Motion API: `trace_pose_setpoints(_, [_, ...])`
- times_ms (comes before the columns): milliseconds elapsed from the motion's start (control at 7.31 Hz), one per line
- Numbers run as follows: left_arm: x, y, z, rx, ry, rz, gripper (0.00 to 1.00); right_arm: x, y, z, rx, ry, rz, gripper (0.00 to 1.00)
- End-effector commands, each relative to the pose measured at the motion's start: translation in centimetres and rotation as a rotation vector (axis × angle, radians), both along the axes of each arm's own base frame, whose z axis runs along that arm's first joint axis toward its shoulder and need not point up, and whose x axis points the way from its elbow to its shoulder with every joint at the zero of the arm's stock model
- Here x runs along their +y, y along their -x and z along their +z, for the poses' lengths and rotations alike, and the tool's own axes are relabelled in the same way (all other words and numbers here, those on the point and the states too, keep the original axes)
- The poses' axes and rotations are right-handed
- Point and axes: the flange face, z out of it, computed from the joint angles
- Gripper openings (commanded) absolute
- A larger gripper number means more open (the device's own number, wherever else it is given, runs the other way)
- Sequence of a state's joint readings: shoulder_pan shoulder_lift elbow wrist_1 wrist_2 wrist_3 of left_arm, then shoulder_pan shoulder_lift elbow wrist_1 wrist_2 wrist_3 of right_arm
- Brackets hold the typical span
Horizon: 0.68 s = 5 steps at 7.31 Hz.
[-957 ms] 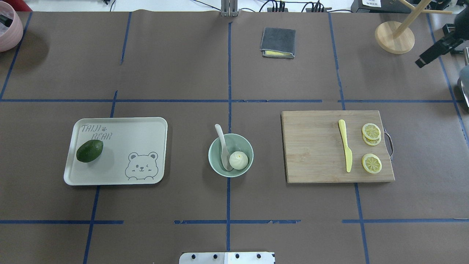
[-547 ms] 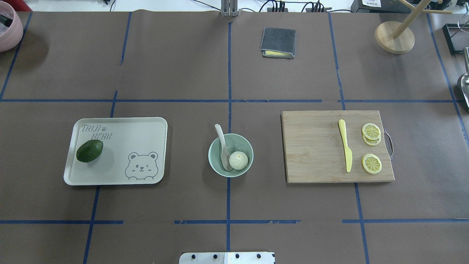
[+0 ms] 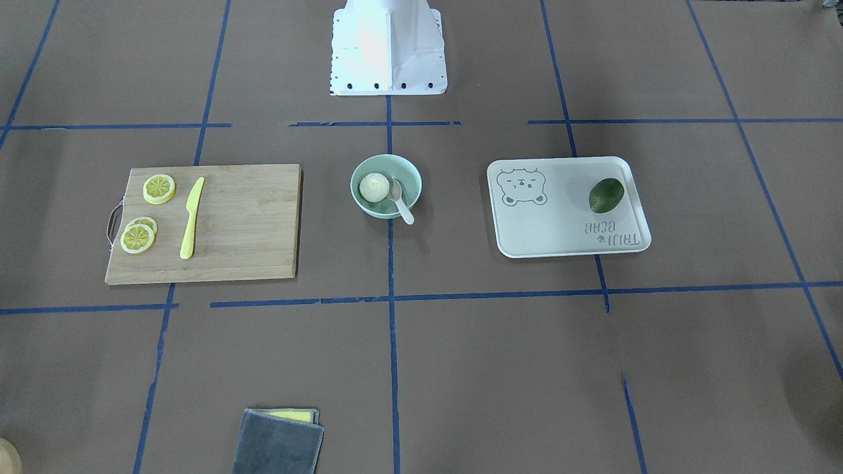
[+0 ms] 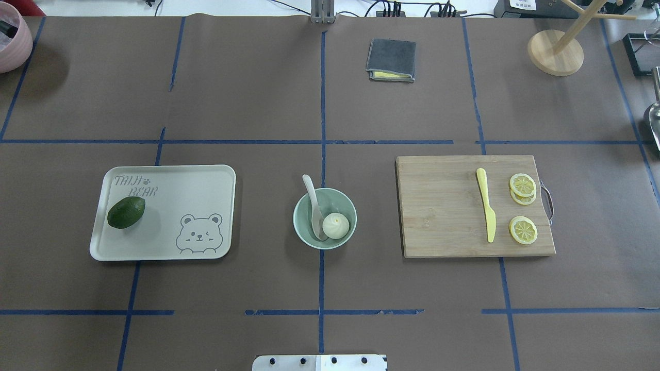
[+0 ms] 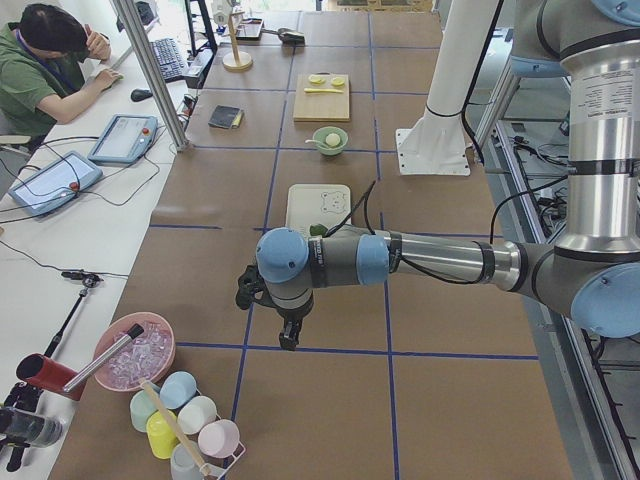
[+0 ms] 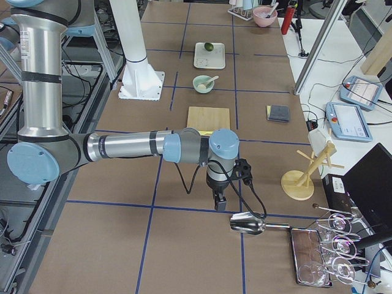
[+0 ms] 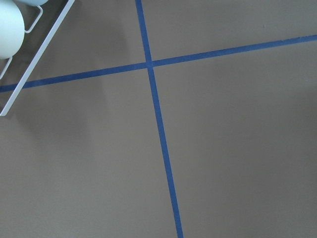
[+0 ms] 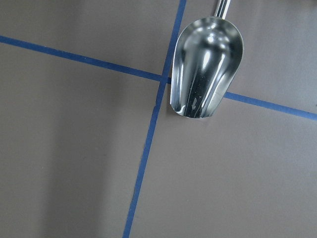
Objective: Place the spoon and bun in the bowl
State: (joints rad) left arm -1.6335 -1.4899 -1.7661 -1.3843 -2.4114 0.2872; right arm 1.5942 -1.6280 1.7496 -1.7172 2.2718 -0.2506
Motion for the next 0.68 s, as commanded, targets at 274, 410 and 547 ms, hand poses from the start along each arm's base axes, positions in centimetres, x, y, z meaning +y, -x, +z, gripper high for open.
trace_pose_setpoints(274, [0.8,0.3,1.4,-0.045,0.017,0.003,1.00,0.2,0.2,0.0,-0.029,0.004,0.002,1.00])
trace_pose_setpoints(410, [0.7,0.4,1.3,-0.063,0.012,0.004,1.00,0.2,0.2,0.0,-0.029,0.003,0.003,1.00])
trace_pose_setpoints(547, [0.7,0.4,1.2,-0.068,0.008,0.006,1.00,0.2,0.2,0.0,-0.029,0.003,0.003,1.00])
